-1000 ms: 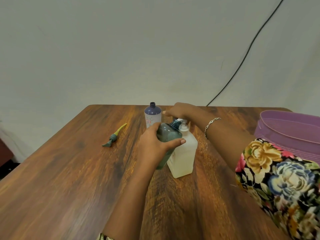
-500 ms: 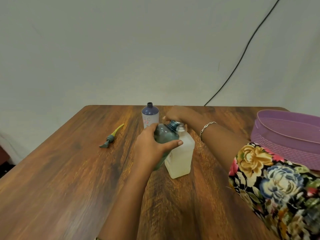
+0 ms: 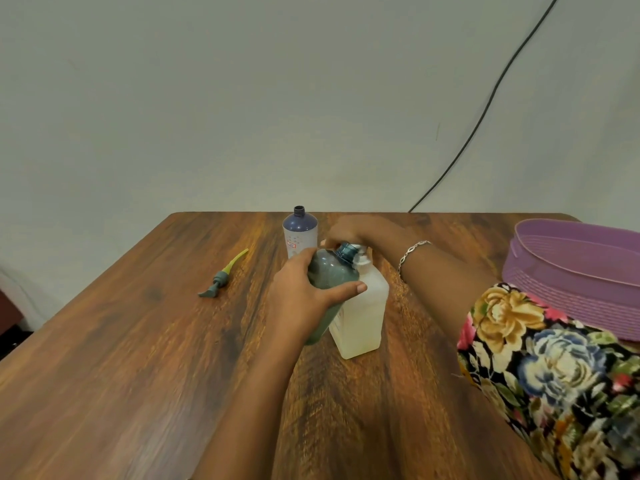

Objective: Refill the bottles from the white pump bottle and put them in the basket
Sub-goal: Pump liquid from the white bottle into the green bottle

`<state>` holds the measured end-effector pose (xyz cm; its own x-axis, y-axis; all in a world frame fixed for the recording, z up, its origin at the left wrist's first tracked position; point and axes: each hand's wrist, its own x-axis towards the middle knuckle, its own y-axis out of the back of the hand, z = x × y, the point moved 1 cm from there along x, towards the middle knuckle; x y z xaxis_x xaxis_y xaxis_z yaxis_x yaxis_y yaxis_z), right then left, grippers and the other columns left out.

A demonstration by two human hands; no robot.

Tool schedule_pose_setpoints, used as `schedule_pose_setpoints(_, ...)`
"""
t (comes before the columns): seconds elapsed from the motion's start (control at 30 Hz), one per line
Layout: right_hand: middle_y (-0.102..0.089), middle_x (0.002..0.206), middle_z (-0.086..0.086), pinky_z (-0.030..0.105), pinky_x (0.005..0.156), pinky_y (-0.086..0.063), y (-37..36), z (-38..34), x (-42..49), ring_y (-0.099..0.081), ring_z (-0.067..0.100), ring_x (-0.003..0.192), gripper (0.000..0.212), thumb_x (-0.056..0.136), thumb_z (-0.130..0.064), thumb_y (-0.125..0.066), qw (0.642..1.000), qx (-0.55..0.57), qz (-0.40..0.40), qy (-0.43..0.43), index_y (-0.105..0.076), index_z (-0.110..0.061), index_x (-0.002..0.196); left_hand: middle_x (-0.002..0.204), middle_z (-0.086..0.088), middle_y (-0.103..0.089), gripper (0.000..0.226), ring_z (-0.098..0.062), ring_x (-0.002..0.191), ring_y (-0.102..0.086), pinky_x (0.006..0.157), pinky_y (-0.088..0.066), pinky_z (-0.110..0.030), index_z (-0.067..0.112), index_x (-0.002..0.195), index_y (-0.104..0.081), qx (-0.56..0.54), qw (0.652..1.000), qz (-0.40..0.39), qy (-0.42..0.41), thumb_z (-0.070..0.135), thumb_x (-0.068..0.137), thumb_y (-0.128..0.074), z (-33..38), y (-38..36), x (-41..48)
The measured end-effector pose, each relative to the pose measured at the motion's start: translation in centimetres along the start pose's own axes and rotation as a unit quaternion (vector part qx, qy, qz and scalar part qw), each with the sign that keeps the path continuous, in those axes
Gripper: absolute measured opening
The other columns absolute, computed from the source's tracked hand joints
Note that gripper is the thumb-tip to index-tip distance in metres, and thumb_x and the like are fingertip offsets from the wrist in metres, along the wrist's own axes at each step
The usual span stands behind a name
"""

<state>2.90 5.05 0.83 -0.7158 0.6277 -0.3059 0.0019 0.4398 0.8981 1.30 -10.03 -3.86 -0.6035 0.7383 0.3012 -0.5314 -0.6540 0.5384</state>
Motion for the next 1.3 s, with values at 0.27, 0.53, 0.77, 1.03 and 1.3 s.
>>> schedule_pose_setpoints(0.27, -0.054, 0.1, 0.01, 0.03, 0.072, -0.043, 0.1, 0.3, 0.2, -0.055, 0.023, 0.082, 0.027, 0.097, -0.034, -0.047, 0.995, 0.102, -0.004, -0.005, -0.053, -0.008, 0.105, 0.127, 0.001, -0.053, 0.082, -0.007, 0.1, -0.043, 0.08, -0.038, -0.024, 0.018, 0.135, -0.045, -0.008, 1.0, -0.003, 0.009, 0.047, 0.065, -0.078, -0.1, -0.1, 0.0)
schedule_pose_setpoints(0.53, -0.055, 0.111, 0.012, 0.029, 0.055, -0.04, 0.7, -0.3, -0.3, -0.054, 0.021, 0.072, 0.044, 0.096, -0.038, -0.047, 0.996, 0.092, -0.01, -0.003, -0.051, -0.004, 0.124, 0.117, 0.007, -0.054, 0.081, -0.006, 0.097, -0.045, 0.067, -0.035, -0.01, 0.02, 0.132, -0.047, -0.012, 1.0, 0.0, 0.002, 0.047, 0.063, -0.079, 0.2, 0.2, 0.3)
schedule_pose_setpoints(0.77, -0.055, 0.076, 0.005, 0.023, 0.052, -0.036, -0.3, 0.1, 0.8, -0.048, 0.014, 0.058, 0.034, 0.095, -0.034, -0.046, 0.997, 0.015, 0.076, -0.008, -0.051, -0.009, 0.073, 0.123, 0.003, -0.057, 0.081, -0.008, 0.1, -0.047, 0.077, -0.038, -0.021, 0.02, 0.131, -0.049, -0.007, 1.0, 0.002, 0.007, 0.049, 0.061, -0.079, -0.4, 0.1, 0.3)
schedule_pose_setpoints(1.03, -0.059, 0.117, 0.014, 0.03, 0.071, -0.044, 0.4, -0.2, -0.3, -0.057, 0.023, 0.083, 0.046, 0.096, -0.041, -0.045, 0.99, 0.135, -0.04, -0.001, -0.053, -0.003, 0.121, 0.124, 0.003, -0.054, 0.079, -0.007, 0.099, -0.045, 0.066, -0.034, -0.009, 0.02, 0.133, -0.047, -0.013, 1.0, -0.015, 0.0, 0.046, 0.064, -0.078, -0.2, 0.3, 0.3)
schedule_pose_setpoints(1.3, -0.055, 0.082, 0.007, 0.029, 0.067, -0.043, 0.0, -0.2, -1.4, -0.056, 0.018, 0.073, 0.034, 0.096, -0.03, -0.047, 0.999, 0.006, -0.031, 0.024, -0.06, -0.002, 0.109, 0.114, 0.009, -0.054, 0.08, -0.005, 0.097, -0.046, 0.068, -0.035, -0.011, 0.02, 0.132, -0.048, -0.013, 1.0, -0.018, -0.004, 0.045, 0.062, -0.08, -0.3, 0.1, 0.1)
